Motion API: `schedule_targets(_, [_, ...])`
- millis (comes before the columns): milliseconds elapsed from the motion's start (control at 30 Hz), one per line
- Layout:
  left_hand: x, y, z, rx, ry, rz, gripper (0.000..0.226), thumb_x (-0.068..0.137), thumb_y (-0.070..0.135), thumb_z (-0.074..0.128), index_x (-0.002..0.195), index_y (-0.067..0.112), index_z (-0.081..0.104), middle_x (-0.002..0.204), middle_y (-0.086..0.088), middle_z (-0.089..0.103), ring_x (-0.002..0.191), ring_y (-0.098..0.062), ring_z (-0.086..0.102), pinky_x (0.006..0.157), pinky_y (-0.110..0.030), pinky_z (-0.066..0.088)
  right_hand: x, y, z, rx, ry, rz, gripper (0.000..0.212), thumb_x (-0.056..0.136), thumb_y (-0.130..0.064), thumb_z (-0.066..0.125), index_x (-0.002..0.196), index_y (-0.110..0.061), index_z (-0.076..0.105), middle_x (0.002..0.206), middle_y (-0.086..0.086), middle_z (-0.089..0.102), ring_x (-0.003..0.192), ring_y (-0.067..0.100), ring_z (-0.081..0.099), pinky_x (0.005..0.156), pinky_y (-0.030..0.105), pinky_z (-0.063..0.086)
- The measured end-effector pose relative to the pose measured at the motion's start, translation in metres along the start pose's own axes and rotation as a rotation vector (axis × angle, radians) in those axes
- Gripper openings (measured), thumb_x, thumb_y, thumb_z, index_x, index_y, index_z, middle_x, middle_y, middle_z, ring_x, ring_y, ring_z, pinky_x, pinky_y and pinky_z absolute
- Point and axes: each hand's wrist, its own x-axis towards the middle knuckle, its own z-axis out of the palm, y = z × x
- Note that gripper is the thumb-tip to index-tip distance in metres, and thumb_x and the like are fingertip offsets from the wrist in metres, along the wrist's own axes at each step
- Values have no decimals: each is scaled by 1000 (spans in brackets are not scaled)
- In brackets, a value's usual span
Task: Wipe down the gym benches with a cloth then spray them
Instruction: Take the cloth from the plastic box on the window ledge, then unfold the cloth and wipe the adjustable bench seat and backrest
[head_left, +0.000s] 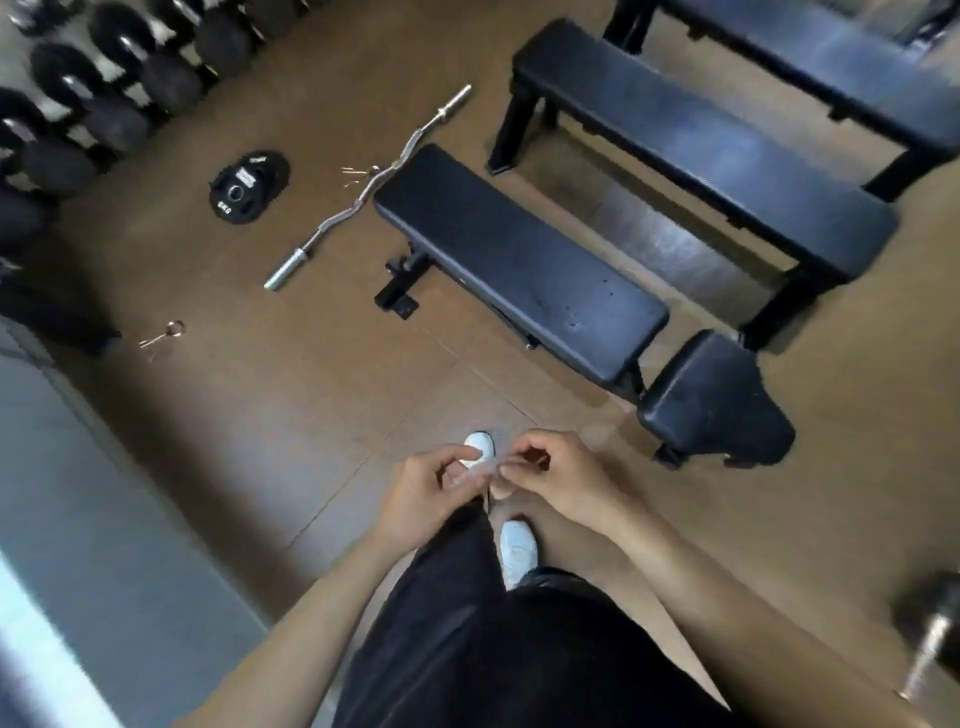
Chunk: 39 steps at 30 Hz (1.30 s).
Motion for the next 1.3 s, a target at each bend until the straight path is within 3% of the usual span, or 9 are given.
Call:
schedule_targets(133, [73,14,18,182,-286,128,30,96,22,70,71,7,67,73,-4,67,77,-16,60,66,-20,40,-2,18,-47,10,263,95,7,86,-9,77,87,-12,71,72,-14,64,67,-9,58,66,8,41])
schedule_targets(267, [141,33,39,225,-497,153,22,95,27,73,86,7,71,85,-3,72,79,0,62,69,-12,41,-4,48,-87,62,539,243,13,82,-13,80,80,-17,67,71,-8,64,65,-1,55,65,15,43])
schedule_targets(367, [191,45,66,307,-571,196,24,84,46,68,84,22,68,85,2,72,79,-9,64,72,-30,47,-6,68,-112,153,646,298,20,82,3,76,82,-17,71,72,-15,66,68,-7,60,67,13,46])
schedule_targets(467, [232,60,102,336,-579,239,20,84,48,65,79,29,66,82,5,72,80,-19,66,77,-38,52,-6,96,-140,130,684,363,17,86,3,70,91,-13,74,77,-14,66,70,-11,60,66,9,45])
schedule_targets(600, [268,93,163,383,-583,240,19,94,30,71,78,38,66,77,12,68,75,-15,62,68,-32,46,0,160,-184,22,708,495,34,79,8,62,56,-17,61,54,-14,47,53,2,45,56,20,32])
schedule_targets(767, [321,119,254,400,-520,270,14,92,27,73,85,39,69,81,11,71,81,-17,66,73,-30,49,11,244,-244,88,910,557,15,83,3,63,88,-5,75,81,0,68,76,15,59,65,20,40])
schedule_targets(1000, [372,128,359,289,-381,325,16,93,21,71,84,34,72,86,17,73,85,-10,69,81,-31,55,28,323,-300,54,1184,442,10,84,3,67,76,-2,69,70,1,64,67,7,55,65,26,44])
schedule_targets(1167, [379,66,411,408,-421,205,14,96,25,69,107,19,76,106,6,75,99,-19,67,89,-34,53,40,402,-276,-159,1061,487,7,82,-5,63,78,-8,67,80,3,59,70,19,53,60,25,41])
schedule_targets(1300, [372,18,431,509,-528,83,27,96,24,68,123,20,71,127,4,68,120,-17,59,99,-26,41,56,448,-237,-359,819,534,24,66,-14,73,90,-12,72,87,5,66,77,30,57,66,44,51])
